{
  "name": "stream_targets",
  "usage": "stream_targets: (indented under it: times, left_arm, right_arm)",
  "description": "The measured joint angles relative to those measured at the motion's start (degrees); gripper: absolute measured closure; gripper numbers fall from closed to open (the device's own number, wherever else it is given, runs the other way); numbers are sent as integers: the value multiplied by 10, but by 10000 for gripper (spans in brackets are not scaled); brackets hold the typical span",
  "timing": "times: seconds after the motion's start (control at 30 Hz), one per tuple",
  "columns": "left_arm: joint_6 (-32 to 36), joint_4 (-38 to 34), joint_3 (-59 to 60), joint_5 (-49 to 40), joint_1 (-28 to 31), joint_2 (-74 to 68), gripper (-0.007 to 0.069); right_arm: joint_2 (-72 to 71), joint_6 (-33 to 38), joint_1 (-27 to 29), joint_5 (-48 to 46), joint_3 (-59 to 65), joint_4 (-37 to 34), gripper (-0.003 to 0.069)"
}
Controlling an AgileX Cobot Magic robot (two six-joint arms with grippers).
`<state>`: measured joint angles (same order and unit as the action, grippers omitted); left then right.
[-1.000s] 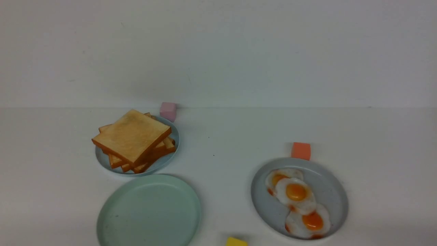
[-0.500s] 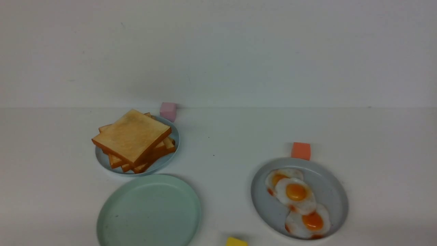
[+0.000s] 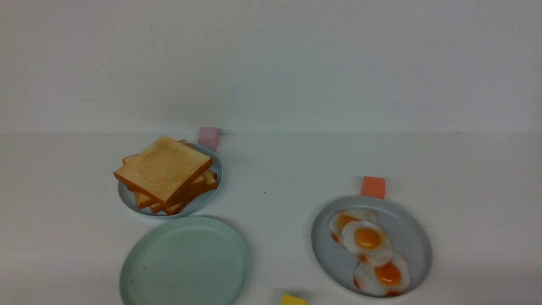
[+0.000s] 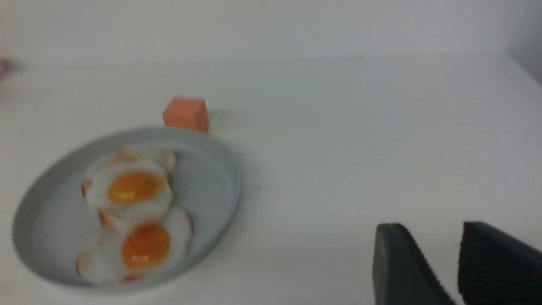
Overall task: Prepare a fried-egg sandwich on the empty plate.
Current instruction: Use the left arm to grab a slice of bread
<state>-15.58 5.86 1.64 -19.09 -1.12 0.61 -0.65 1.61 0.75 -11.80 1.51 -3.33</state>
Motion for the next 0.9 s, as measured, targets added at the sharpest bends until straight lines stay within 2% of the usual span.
stream_targets:
  times: [0.13,0.3,0.47,0.67,0.77,0.8,0.87,0.9]
  left_arm:
    - [0,0,0,40,0,0,386]
    - [-1,0,0,93,0,0,386]
    - [-1,0,0,99,0,0,386]
    - [-1,-2,0,101,0,0,386]
    - [-48,-49,2,168,0,0,386]
    - [-55,-59,2,181,0,0,386]
    - [-94,-88,2,276,0,0,386]
    - [-100,-90,2,283,0,0,386]
  right_arm:
    - [0,-6,0,37,0,-29,418]
    - [0,-58,0,45,0,-91,418]
    - [0,-130,0,61,0,-144,418]
    - [0,-148,0,124,0,-167,418]
    - [0,-149,0,201,-3,-162,418]
    - [0,-149,0,203,-3,-162,418]
    - [0,-149,0,215,-35,-139,418]
    - [0,-150,0,214,-44,-134,418]
